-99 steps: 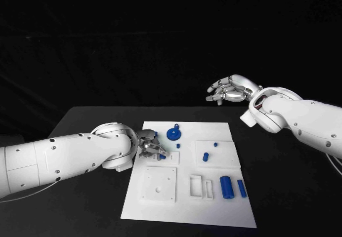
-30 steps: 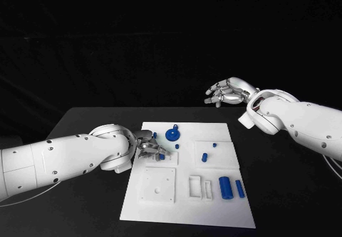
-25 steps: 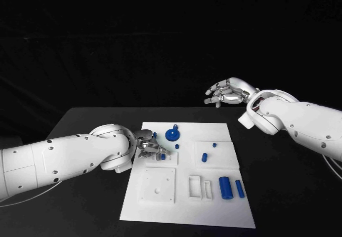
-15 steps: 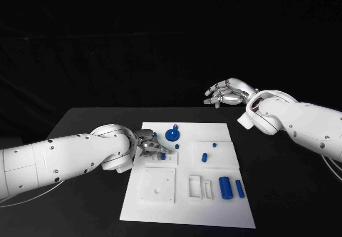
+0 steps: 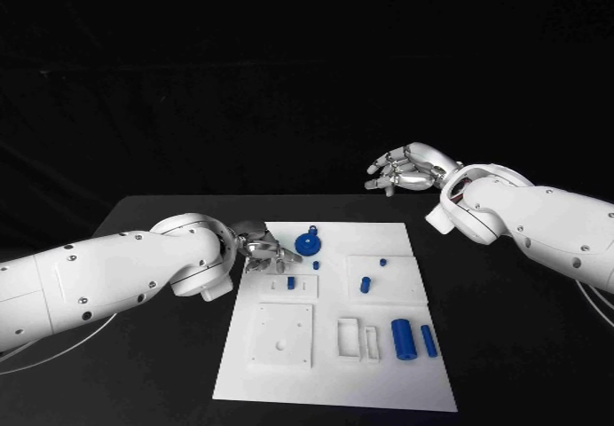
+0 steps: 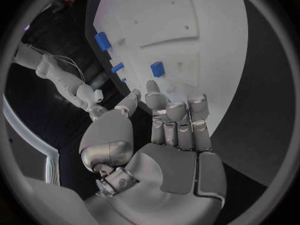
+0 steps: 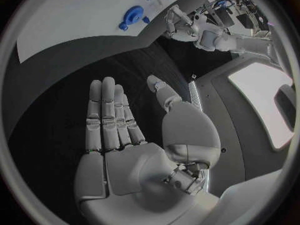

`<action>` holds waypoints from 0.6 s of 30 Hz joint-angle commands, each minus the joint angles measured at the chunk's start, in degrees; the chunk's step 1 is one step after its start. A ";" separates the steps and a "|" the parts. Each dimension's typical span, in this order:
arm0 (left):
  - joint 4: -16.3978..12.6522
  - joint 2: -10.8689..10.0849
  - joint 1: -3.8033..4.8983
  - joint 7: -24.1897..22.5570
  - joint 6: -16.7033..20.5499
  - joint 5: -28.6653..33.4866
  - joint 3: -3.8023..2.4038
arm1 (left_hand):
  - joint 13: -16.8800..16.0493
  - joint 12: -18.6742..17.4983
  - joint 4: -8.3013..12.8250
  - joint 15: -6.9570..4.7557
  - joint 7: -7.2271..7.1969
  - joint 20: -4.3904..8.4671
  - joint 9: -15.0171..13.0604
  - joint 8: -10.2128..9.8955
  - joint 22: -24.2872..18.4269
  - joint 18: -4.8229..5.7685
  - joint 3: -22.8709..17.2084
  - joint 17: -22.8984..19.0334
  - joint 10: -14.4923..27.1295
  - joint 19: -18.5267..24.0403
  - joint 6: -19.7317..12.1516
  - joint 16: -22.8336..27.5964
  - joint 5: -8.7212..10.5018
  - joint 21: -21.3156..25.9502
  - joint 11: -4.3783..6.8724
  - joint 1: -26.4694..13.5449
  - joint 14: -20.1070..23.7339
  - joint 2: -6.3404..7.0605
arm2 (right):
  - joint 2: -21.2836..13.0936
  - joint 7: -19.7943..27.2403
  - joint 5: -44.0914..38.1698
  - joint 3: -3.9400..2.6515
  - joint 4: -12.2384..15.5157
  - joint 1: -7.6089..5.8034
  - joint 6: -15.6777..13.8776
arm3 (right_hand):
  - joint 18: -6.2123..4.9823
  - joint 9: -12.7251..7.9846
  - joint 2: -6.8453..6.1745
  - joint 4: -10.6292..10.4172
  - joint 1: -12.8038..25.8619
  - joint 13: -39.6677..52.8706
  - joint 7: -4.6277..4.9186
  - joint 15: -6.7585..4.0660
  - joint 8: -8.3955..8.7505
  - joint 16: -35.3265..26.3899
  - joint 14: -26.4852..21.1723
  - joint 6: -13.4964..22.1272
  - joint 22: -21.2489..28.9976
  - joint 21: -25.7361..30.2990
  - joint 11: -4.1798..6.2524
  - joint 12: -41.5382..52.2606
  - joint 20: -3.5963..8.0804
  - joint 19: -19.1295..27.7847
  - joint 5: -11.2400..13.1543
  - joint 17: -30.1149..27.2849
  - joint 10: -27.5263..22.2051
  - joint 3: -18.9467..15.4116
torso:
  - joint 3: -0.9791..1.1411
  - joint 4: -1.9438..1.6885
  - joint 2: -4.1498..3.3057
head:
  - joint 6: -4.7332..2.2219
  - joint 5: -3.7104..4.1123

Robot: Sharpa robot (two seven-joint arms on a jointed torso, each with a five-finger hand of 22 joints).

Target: Assemble the parts on the task board

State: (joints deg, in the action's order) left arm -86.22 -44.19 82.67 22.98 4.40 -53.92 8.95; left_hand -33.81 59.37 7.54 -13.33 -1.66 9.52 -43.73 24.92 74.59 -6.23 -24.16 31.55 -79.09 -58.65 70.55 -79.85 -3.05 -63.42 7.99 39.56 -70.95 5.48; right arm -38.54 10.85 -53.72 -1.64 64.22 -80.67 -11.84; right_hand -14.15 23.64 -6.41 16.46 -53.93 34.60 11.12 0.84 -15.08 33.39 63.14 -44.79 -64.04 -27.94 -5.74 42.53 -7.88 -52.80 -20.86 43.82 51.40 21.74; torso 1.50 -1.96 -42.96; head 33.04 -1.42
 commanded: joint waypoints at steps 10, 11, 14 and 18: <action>5.20 0.48 3.68 -1.86 -0.38 7.90 -1.06 | 1.78 -3.26 0.71 1.34 1.08 5.43 1.94 -3.84 -1.23 -0.56 -0.70 -1.55 2.06 1.48 -5.69 3.05 -0.04 2.10 -1.63 1.27 2.09 1.91 | 0.07 0.27 -0.18 -0.03 -0.55 0.04 0.44 | -0.85 -0.08 0.25 -0.03 -0.06 -0.11 0.64 0.38 -0.21 -0.36 -0.14 0.20 -0.11 0.35 0.09 0.36 -0.17 0.27 -0.36 0.09 -0.29 -0.38 | 0.03 -0.03 0.00 | -0.05 0.05; 5.93 0.71 3.88 -1.80 -0.40 7.90 -1.06 | 1.78 -3.26 0.71 1.34 1.08 5.43 1.94 -3.84 -1.23 -0.56 -0.70 -1.55 2.06 1.48 -5.69 3.05 -0.04 2.10 -1.63 1.27 2.09 1.91 | 0.09 0.27 -0.17 -0.03 -0.53 0.04 0.42 | -0.85 -0.08 0.25 -0.03 -0.06 -0.11 0.64 0.38 -0.21 -0.36 -0.14 0.20 -0.11 0.35 0.09 0.36 -0.17 0.27 -0.36 0.09 -0.29 -0.38 | 0.09 -0.01 0.02 | -0.05 -0.02; 8.75 2.01 4.24 -1.52 -1.69 7.90 -1.06 | 1.78 -3.26 0.71 1.34 1.08 5.43 1.94 -3.84 -1.23 -0.56 -0.70 -1.55 2.06 1.48 -5.69 3.05 -0.04 2.10 -1.63 1.27 2.09 1.91 | 0.09 0.28 -0.16 -0.03 -0.51 0.04 0.37 | -0.85 -0.08 0.25 -0.03 -0.06 -0.11 0.64 0.38 -0.21 -0.36 -0.14 0.20 -0.11 0.35 0.09 0.36 -0.17 0.27 -0.36 0.09 -0.29 -0.38 | 0.18 0.01 0.00 | -0.22 -0.08; 12.72 4.22 4.40 -1.27 -3.00 7.85 -1.06 | 3.33 -6.52 -0.15 3.07 4.09 4.85 3.45 -7.76 -2.27 -0.03 -1.92 -2.80 5.12 2.87 -13.04 5.77 0.05 4.05 -3.79 1.40 4.09 2.99 | 0.12 0.29 -0.16 -0.03 -0.48 0.04 0.41 | -0.85 -0.08 0.23 -0.03 -0.06 -0.12 0.64 0.38 -0.21 -0.36 -0.14 0.21 -0.11 0.35 0.09 0.36 -0.17 0.27 -0.36 0.10 -0.28 -0.39 | 0.04 -0.04 -0.03 | -0.33 0.11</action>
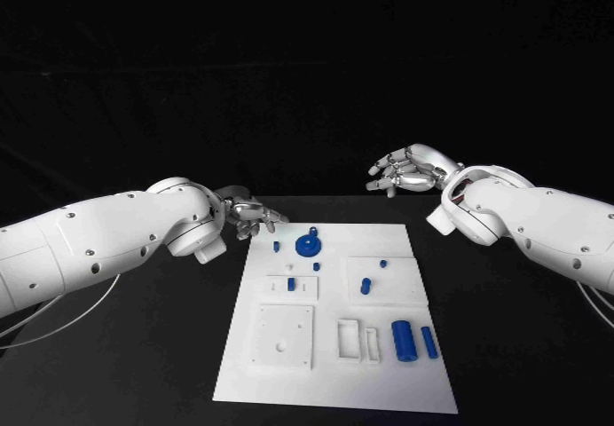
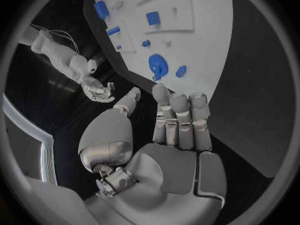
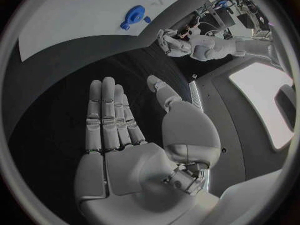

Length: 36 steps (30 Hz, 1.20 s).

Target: Assemble the parts on the task board

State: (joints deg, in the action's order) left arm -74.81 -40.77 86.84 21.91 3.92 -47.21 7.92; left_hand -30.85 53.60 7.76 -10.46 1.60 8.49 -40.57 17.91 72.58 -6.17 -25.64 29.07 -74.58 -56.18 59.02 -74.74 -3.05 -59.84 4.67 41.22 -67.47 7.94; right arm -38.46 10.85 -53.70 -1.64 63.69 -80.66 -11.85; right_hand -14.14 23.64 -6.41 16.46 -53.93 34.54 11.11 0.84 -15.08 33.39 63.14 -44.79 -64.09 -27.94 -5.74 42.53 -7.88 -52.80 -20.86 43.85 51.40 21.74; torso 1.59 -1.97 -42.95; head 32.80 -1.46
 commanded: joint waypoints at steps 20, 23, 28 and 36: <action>14.49 8.33 -0.79 -1.58 -11.39 -9.37 0.00 | 1.86 -4.30 -3.62 2.24 2.74 4.84 0.49 -2.18 -1.68 1.38 -1.81 -1.27 0.47 1.69 -5.69 3.53 0.15 2.99 -2.45 1.08 0.90 1.20 | 0.29 0.01 -0.19 -0.03 0.25 0.01 0.47 | -0.86 -0.14 0.17 -0.07 0.04 -0.14 0.66 0.36 -0.19 -0.38 -0.05 0.28 -0.12 0.36 0.09 0.48 -0.16 0.18 -0.56 0.16 -0.24 -0.46 | 0.10 0.53 -0.39 | -0.32 -0.04; 15.73 8.88 -0.95 -1.80 -12.21 -8.63 -0.02 | 1.80 -4.25 -3.75 2.26 2.77 4.83 0.56 -2.23 -1.67 1.40 -1.66 -1.20 0.35 1.65 -5.80 3.45 0.16 2.97 -2.48 1.03 0.81 1.10 | 0.31 0.01 -0.19 -0.04 0.30 0.01 0.48 | -0.86 -0.15 0.17 -0.08 0.05 -0.15 0.66 0.36 -0.19 -0.39 -0.05 0.29 -0.12 0.37 0.09 0.49 -0.16 0.17 -0.59 0.17 -0.24 -0.46 | 0.21 0.59 -0.52 | -0.42 -0.19; 16.66 9.17 -1.02 -1.97 -13.25 -8.33 -0.02 | 1.73 -4.24 -4.00 2.27 2.78 4.83 0.61 -2.19 -1.64 1.43 -1.33 -1.12 0.28 1.61 -5.77 3.39 0.18 2.96 -2.48 0.79 0.74 1.05 | 0.38 -0.02 -0.19 -0.04 0.24 0.01 0.57 | -0.86 -0.15 0.16 -0.09 0.08 -0.17 0.66 0.36 -0.19 -0.40 -0.04 0.30 -0.13 0.37 0.08 0.50 -0.16 0.16 -0.63 0.18 -0.24 -0.47 | 0.26 0.55 -0.59 | -0.23 -0.14; 17.76 9.77 -1.44 -1.90 -15.43 -7.25 -0.01 | 1.45 -4.09 -6.03 2.09 2.59 4.99 0.71 -2.03 -1.59 1.27 0.39 -0.78 0.04 1.68 -5.58 3.08 0.21 3.03 -2.30 -1.83 0.59 1.81 | 0.41 -0.03 -0.19 -0.04 0.42 0.01 0.61 | -0.86 -0.18 0.14 -0.15 0.24 -0.22 0.68 0.36 -0.18 -0.43 -0.04 0.34 -0.15 0.40 0.07 0.54 -0.17 0.14 -0.71 0.22 -0.25 -0.53 | 0.27 0.56 -0.51 | -0.04 -0.07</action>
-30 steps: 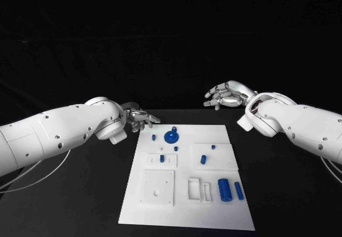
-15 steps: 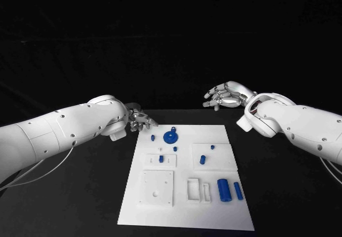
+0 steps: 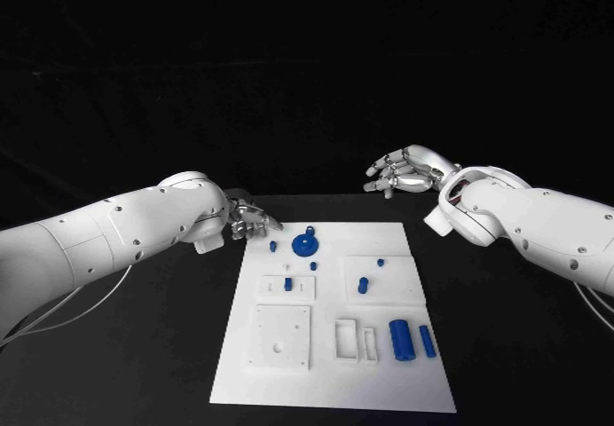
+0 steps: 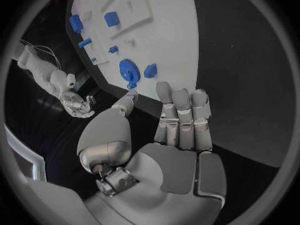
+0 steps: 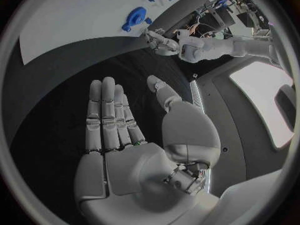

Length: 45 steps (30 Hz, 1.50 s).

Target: Assemble the parts on the task board

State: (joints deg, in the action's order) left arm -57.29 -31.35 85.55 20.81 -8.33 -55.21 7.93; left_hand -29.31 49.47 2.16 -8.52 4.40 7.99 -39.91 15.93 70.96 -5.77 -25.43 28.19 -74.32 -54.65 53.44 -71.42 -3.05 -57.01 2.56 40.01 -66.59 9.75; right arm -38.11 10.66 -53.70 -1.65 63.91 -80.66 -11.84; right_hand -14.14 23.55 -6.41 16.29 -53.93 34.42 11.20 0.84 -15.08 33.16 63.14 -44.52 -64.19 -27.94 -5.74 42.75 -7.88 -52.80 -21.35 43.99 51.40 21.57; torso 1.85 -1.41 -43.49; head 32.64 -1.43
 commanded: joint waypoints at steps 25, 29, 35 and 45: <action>0.95 0.87 -1.26 -1.33 -8.65 0.69 0.02 | -1.13 0.62 0.66 -0.45 -0.84 5.95 0.53 0.76 1.13 0.66 3.43 1.15 -0.68 0.26 2.02 -1.25 -0.02 -0.77 0.42 2.34 -0.35 -4.49 | 0.23 0.17 -0.24 -0.03 -0.05 0.01 0.70 | -0.86 -0.14 0.31 0.07 0.09 -0.23 0.60 0.35 -0.18 -0.31 -0.03 0.12 -0.11 0.48 0.06 0.40 -0.12 0.12 -0.40 0.19 -0.31 -0.20 | -0.10 -0.04 0.06 | 0.46 -0.07; 1.24 0.90 -1.37 -1.48 -8.39 0.68 0.02 | -1.21 0.63 0.97 -0.45 -0.85 5.95 0.69 0.76 1.19 0.70 3.86 1.20 -0.73 0.28 2.17 -1.27 -0.09 -0.78 0.42 2.77 -0.34 -4.98 | 0.22 0.17 -0.24 -0.03 -0.04 0.01 0.70 | -0.86 -0.15 0.31 0.09 0.05 -0.24 0.60 0.35 -0.18 -0.32 -0.03 0.13 -0.12 0.49 0.06 0.41 -0.11 0.12 -0.41 0.20 -0.31 -0.18 | -0.08 0.00 0.03 | 0.46 -0.06; 1.27 0.84 -1.38 -1.65 -8.44 0.69 0.02 | -1.31 0.58 1.58 -0.48 -0.88 5.96 0.96 0.78 1.27 0.77 4.38 1.29 -0.76 0.28 2.43 -1.28 -0.21 -0.77 0.45 3.71 -0.36 -6.62 | 0.21 0.17 -0.24 -0.03 -0.03 0.01 0.67 | -0.86 -0.16 0.31 0.11 -0.01 -0.26 0.60 0.35 -0.18 -0.34 -0.03 0.14 -0.13 0.50 0.06 0.42 -0.11 0.12 -0.42 0.22 -0.32 -0.16 | -0.07 -0.03 0.03 | 0.49 0.00; 1.34 0.97 -1.39 -1.86 -9.21 0.70 0.01 | -1.49 0.52 3.60 -0.47 -0.90 5.97 1.48 0.84 1.45 0.93 5.64 1.43 -0.93 0.26 2.89 -1.28 -0.38 -0.77 0.46 5.68 -0.42 -8.84 | 0.23 0.17 -0.24 -0.03 -0.03 0.01 0.69 | -0.86 -0.17 0.31 0.12 -0.07 -0.29 0.60 0.35 -0.18 -0.35 -0.02 0.15 -0.14 0.51 0.06 0.44 -0.10 0.11 -0.43 0.24 -0.33 -0.13 | -0.01 -0.02 0.02 | 0.70 -0.06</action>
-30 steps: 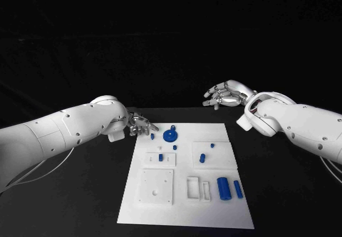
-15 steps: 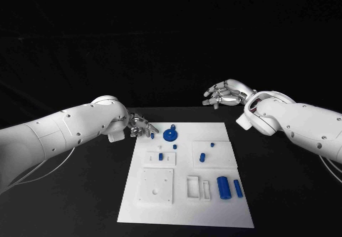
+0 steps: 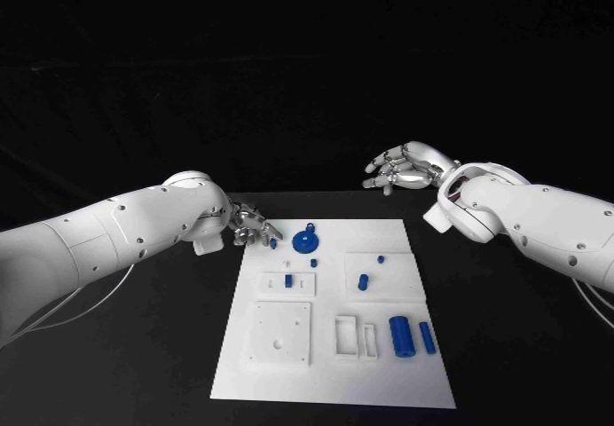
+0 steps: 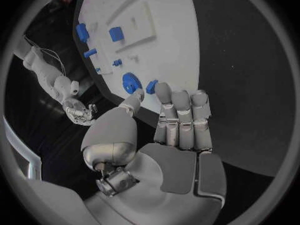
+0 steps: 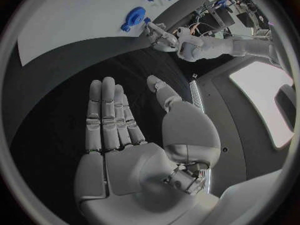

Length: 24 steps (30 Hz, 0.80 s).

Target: Assemble the parts on the task board

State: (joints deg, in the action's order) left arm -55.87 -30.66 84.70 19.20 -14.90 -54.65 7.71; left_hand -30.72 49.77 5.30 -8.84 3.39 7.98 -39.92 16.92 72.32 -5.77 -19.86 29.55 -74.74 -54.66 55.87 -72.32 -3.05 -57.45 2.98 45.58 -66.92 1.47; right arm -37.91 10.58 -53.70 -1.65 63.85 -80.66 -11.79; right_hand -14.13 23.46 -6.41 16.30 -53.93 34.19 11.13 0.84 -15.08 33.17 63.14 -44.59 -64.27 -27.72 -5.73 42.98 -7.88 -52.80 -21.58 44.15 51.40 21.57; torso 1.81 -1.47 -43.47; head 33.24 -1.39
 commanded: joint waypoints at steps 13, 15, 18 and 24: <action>-0.04 0.43 -0.65 -0.26 -3.65 0.00 0.24 | -0.17 0.07 2.53 -0.21 0.00 5.98 1.89 0.10 0.18 1.09 0.96 0.16 -0.61 0.21 1.24 -0.33 -0.45 -0.23 0.12 1.69 -0.10 -1.11 | 0.05 0.25 -0.24 -0.03 0.02 0.01 0.62 | -0.87 -0.09 0.29 0.13 -0.13 -0.10 0.68 0.35 -0.18 -0.38 -0.02 0.24 -0.08 0.32 0.05 0.24 -0.11 0.11 -0.22 0.11 -0.34 -0.10 | 0.03 0.03 0.01 | 0.24 0.03; -0.07 0.44 -0.65 -0.25 -3.79 -0.03 0.24 | -0.19 0.05 2.75 -0.23 -0.06 5.99 1.93 0.24 0.19 1.11 1.01 0.18 -0.65 0.18 1.58 -0.33 -0.47 -0.20 0.17 1.88 -0.12 -1.39 | 0.05 0.25 -0.24 -0.03 0.03 0.01 0.64 | -0.87 -0.10 0.29 0.12 -0.14 -0.11 0.69 0.35 -0.18 -0.38 -0.02 0.24 -0.08 0.32 0.05 0.25 -0.11 0.11 -0.22 0.12 -0.34 -0.10 | 0.03 0.01 0.02 | 0.27 0.03; -0.09 0.45 -0.65 -0.25 -3.69 -0.04 0.24 | -0.20 0.05 2.94 -0.25 -0.10 5.99 1.99 0.32 0.19 1.14 1.07 0.19 -0.71 0.16 1.81 -0.34 -0.49 -0.19 0.20 2.03 -0.14 -1.60 | 0.06 0.24 -0.24 -0.03 0.01 0.01 0.62 | -0.87 -0.10 0.28 0.12 -0.15 -0.12 0.69 0.36 -0.18 -0.39 -0.01 0.24 -0.08 0.32 0.05 0.25 -0.11 0.11 -0.22 0.12 -0.34 -0.10 | 0.02 0.01 0.02 | 0.27 0.00; -0.04 0.40 -0.65 -0.36 -3.38 -0.04 0.24 | -0.22 0.01 3.25 -0.27 -0.13 6.01 2.15 0.36 0.22 1.18 1.13 0.22 -0.80 0.12 2.05 -0.36 -0.55 -0.15 0.23 2.30 -0.17 -2.19 | 0.06 0.24 -0.24 -0.03 0.01 0.01 0.64 | -0.87 -0.11 0.29 0.12 -0.18 -0.13 0.69 0.36 -0.18 -0.40 -0.01 0.25 -0.09 0.33 0.05 0.27 -0.11 0.10 -0.22 0.14 -0.35 -0.08 | 0.01 0.03 0.03 | 0.31 -0.01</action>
State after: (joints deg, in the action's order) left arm -55.77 -30.43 84.57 18.82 -16.35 -54.61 7.70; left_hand -30.90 49.76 8.27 -8.72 3.20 7.98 -38.31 17.32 72.47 -5.76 -18.79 29.70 -75.13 -54.66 57.54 -72.32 -3.27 -57.44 3.38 47.55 -67.00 -0.50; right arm -37.89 10.56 -53.70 -1.65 63.86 -80.66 -11.78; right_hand -14.13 23.41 -6.41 16.30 -53.93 34.14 11.12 0.84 -15.08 33.13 63.14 -44.60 -64.31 -27.72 -5.73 42.97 -7.88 -52.80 -21.57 44.20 51.40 21.57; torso 1.82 -1.44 -43.46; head 33.51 -1.36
